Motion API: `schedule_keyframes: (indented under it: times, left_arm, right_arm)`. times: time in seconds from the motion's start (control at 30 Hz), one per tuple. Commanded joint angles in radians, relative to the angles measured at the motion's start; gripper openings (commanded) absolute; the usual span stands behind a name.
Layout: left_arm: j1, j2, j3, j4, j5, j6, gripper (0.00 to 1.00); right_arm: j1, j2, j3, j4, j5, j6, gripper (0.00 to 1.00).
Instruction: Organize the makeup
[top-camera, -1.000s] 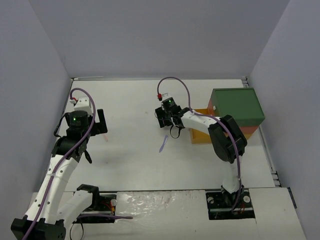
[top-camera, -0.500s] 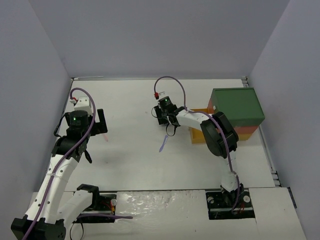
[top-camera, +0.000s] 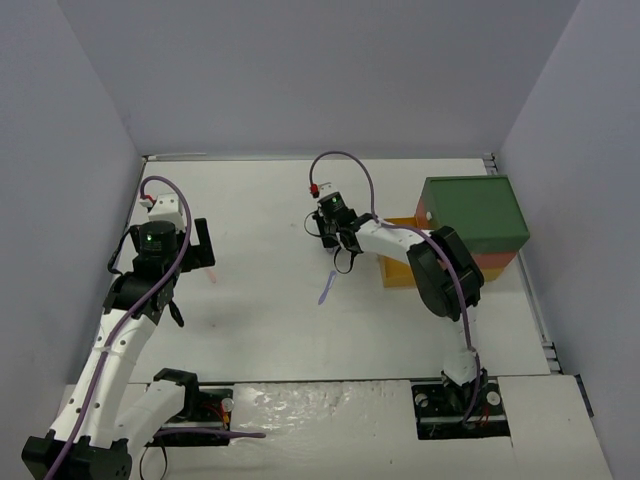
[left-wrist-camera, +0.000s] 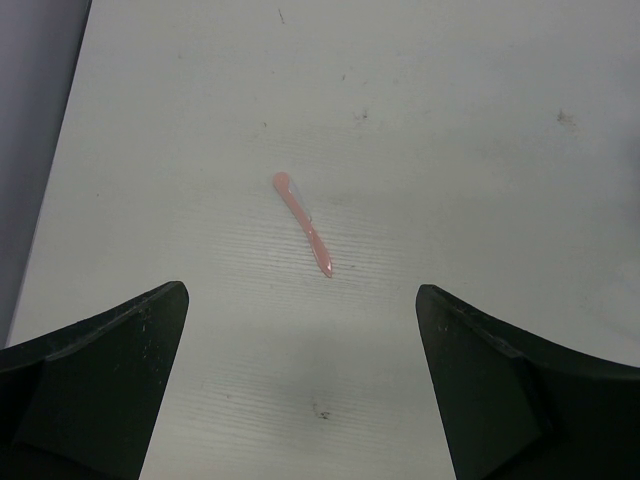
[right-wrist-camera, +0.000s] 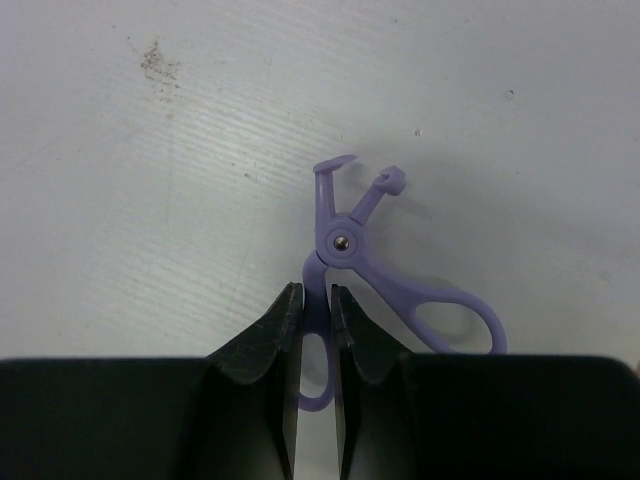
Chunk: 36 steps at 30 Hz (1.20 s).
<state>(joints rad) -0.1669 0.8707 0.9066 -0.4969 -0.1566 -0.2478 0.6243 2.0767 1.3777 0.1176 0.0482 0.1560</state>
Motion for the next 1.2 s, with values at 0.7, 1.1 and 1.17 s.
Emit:
schedule_keyframes:
  times: [0.7,1.1,1.17]
  left_arm:
    - [0.009,0.007,0.071,0.032,0.003,-0.016,0.97]
    - [0.009,0.010,0.072,0.032,0.007,-0.016,0.97]
    - [0.009,0.011,0.072,0.032,0.005,-0.016,0.97]
  right_arm:
    - [-0.199,-0.623,-0.423,-0.096,0.145,0.079,0.12]
    - [-0.155,-0.653,-0.378,-0.115,0.182,0.118,0.67]
    - [-0.082,-0.648,-0.368,-0.115,0.203,0.155,0.70]
